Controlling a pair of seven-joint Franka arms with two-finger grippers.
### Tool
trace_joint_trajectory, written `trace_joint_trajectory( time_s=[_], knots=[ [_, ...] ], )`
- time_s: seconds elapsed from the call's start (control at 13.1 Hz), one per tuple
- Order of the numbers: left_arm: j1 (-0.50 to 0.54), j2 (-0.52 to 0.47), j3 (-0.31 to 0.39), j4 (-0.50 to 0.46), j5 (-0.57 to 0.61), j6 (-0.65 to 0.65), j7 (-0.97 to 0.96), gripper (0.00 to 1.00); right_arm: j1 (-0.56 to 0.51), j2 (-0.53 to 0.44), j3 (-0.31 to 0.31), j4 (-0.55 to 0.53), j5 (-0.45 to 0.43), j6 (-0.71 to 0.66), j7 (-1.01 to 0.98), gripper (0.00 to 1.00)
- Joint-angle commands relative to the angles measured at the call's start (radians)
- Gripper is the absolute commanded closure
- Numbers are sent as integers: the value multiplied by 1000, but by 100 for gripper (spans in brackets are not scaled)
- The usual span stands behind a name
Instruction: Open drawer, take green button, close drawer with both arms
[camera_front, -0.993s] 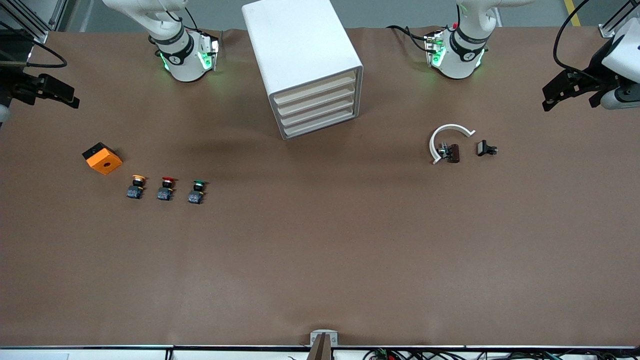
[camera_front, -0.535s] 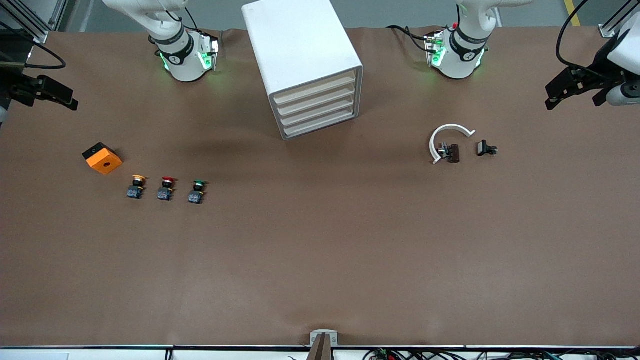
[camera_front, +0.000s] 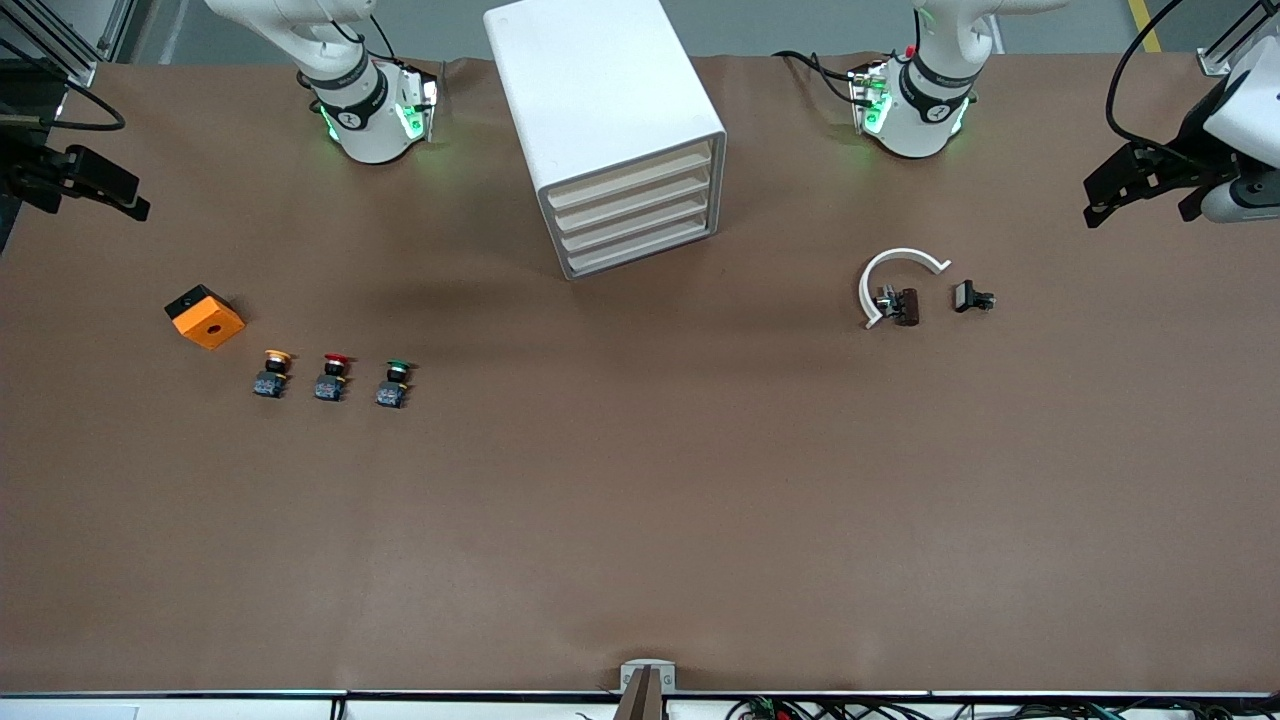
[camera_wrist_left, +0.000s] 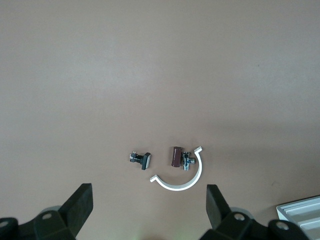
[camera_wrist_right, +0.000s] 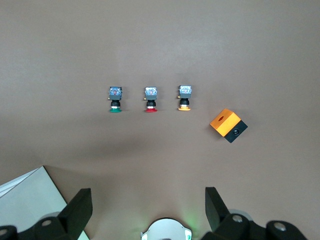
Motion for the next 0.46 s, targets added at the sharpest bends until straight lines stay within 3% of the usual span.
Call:
trace_joint_trajectory(
  time_s=[0.0, 0.38],
  knots=[
    [-7, 12, -5, 28, -14, -18, 20, 0, -24, -32, 18, -1, 18, -1, 6, 0],
    [-14, 20, -5, 28, -14, -20, 20, 0, -24, -53, 18, -4, 43, 1, 11, 0]
  ],
)
